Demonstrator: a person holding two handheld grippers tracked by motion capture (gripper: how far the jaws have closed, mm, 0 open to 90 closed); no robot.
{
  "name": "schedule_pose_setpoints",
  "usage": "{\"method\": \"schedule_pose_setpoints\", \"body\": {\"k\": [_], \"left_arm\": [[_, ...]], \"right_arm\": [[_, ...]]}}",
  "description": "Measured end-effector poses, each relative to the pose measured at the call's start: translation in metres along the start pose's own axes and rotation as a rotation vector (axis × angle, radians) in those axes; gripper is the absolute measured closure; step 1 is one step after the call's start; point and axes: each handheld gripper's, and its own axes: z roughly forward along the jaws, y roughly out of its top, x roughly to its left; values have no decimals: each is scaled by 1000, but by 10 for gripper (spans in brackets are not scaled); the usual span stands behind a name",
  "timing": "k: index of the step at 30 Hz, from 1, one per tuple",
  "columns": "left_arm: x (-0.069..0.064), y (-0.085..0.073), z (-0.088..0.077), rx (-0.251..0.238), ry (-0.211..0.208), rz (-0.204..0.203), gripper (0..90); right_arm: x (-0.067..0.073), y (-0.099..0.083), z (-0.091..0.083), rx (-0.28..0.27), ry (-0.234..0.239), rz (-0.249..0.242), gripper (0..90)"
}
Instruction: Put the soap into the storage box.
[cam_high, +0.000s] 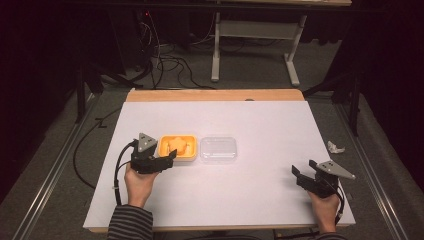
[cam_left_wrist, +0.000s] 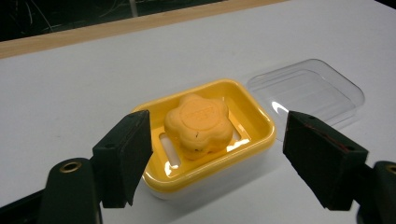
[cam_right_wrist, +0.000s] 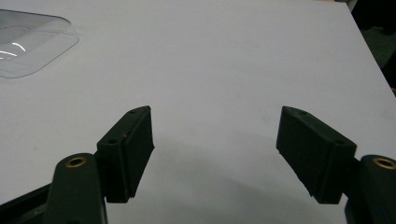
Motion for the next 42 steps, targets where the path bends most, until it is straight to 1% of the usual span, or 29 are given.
{"method": "schedule_pose_setpoints", "body": {"k": [3, 11, 21, 31, 42], "left_arm": [[0, -3, -3, -8, -6, -10, 244], [0, -10, -9, -24, -6, -26, 245], [-2, -16, -15, -37, -16, -36, 245], [-5, -25, -17, -42, -30, -48, 245], [-9, -35, -15, -29, -38, -54, 245]], "right_arm": [[0, 0, 0, 3, -1, 2, 277], [0, 0, 0, 4, -2, 0, 277], [1, 0, 0, 6, -2, -1, 277], [1, 0, 0, 8, -1, 1, 277], [1, 0, 0, 7, -1, 0, 277]]}}
